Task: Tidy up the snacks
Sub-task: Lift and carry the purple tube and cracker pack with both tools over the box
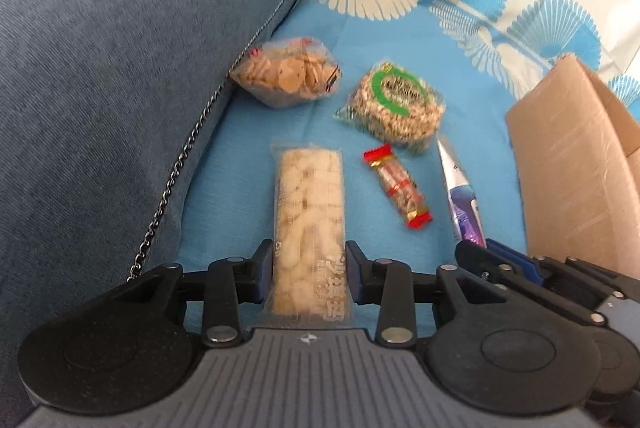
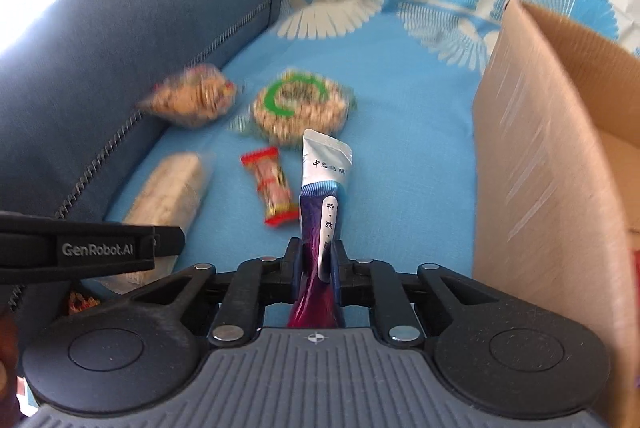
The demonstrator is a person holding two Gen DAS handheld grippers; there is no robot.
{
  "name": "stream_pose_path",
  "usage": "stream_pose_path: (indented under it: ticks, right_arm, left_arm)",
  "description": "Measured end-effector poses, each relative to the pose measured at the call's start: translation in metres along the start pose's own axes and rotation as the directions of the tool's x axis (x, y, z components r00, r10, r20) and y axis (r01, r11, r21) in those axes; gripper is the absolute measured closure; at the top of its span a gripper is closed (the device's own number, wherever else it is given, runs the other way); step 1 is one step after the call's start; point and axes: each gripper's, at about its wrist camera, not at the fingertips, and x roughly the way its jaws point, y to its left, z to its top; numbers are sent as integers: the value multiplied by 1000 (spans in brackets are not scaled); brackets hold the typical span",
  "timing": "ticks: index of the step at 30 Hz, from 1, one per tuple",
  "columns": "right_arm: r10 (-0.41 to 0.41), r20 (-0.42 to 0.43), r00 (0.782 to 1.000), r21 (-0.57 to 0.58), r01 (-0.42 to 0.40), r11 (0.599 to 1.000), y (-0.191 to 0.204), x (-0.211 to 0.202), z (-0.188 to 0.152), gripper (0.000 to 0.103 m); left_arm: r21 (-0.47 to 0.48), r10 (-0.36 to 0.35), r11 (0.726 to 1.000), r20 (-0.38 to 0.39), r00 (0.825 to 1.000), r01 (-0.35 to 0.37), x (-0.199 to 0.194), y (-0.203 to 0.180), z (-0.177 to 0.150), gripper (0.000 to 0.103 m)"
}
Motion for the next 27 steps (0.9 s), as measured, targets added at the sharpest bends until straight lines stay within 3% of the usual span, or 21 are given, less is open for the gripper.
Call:
stream_pose_path:
  ticks: [8, 17, 27]
  right_arm:
    - [6, 104, 995, 4, -6, 1000, -3, -31, 10, 88]
    - [16, 249, 968, 1, -17, 1000, -11, -72, 18, 88]
    - [2, 379, 925, 33, -16, 999, -44, -114, 19, 88]
  left_arm:
    - [-18, -28, 999, 58, 998, 29, -17, -3, 3, 63]
    - [-26, -42, 999, 152, 988, 46, -42, -8, 6, 63]
    - [28, -89, 996, 295, 951, 84, -70, -29, 5, 63]
